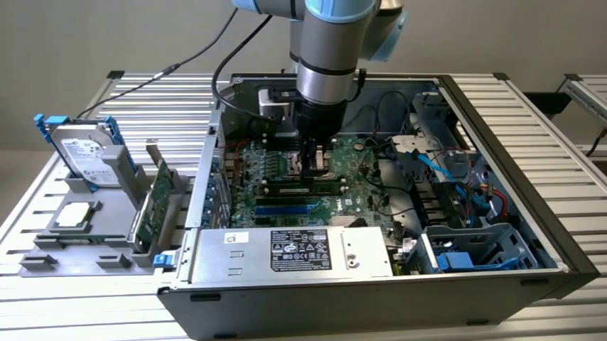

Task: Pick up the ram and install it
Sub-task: 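Press down the ram until it locks into place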

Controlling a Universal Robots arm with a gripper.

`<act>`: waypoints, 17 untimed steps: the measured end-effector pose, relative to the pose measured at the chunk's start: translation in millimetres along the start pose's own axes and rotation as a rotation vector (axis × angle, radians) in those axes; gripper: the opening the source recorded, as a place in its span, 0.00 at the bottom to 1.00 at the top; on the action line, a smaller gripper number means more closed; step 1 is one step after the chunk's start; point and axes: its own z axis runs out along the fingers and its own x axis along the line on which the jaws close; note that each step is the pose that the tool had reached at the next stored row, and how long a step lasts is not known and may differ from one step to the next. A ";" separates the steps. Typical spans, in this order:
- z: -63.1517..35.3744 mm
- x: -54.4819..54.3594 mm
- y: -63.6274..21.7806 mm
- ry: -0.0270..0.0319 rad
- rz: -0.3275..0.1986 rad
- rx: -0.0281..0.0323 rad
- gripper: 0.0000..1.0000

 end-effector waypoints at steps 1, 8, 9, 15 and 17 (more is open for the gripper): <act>-4.6 0.3 0.5 0.0009 0.000 -0.0007 0.11; -16.4 1.0 1.5 0.0018 0.000 -0.0012 0.11; -16.3 1.0 1.5 0.0016 0.000 -0.0011 0.11; -16.4 1.1 1.5 0.0017 0.000 -0.0013 0.11; -16.4 1.1 1.5 0.0017 0.000 -0.0013 0.11</act>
